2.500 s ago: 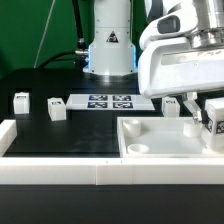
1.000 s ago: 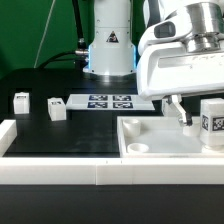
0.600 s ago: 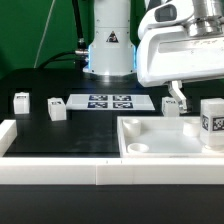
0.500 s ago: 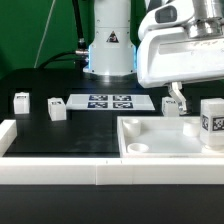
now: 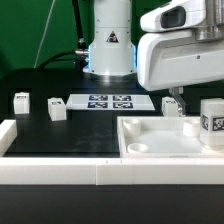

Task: Assemble one leg

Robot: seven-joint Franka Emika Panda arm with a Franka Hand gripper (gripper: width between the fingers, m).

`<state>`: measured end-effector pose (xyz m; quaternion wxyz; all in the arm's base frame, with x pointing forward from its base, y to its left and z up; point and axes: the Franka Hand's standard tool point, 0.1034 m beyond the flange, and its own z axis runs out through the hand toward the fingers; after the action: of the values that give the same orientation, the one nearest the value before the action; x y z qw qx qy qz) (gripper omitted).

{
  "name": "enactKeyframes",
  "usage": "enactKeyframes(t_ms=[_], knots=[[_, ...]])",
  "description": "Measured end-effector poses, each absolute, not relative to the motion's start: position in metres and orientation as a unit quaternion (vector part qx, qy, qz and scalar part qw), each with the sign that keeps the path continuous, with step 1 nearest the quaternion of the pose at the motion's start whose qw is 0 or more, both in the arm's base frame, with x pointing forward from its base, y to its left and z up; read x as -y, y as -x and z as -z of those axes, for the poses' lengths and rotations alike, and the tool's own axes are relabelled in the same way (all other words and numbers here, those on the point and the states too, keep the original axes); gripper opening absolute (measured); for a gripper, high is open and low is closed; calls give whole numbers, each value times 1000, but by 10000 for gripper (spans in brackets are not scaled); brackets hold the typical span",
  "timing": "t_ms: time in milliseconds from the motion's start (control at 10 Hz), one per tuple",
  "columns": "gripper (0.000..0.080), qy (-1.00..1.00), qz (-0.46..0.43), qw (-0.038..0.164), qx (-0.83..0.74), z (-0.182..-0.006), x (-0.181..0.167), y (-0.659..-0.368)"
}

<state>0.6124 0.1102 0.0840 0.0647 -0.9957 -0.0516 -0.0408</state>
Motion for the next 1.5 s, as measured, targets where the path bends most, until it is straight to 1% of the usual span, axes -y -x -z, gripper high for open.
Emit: enactKeyframes(t_ms=[300,500,600,900,1000,1100,1300,1500], knots=[[649,996,43,65,50,-82,-112,-614],[378,996,43,65,50,-82,-111,-614],[291,996,43,65,50,-82,-111,-614],[291,996,42,65,39,-82,-111,-614],[291,997,39,68,-3,-81,-112,-613],[291,993,40,69,-91,-81,-113,-614],[291,972,33,71,-220,-81,-114,-614],[291,942,33,78,-324,-80,-113,-614]])
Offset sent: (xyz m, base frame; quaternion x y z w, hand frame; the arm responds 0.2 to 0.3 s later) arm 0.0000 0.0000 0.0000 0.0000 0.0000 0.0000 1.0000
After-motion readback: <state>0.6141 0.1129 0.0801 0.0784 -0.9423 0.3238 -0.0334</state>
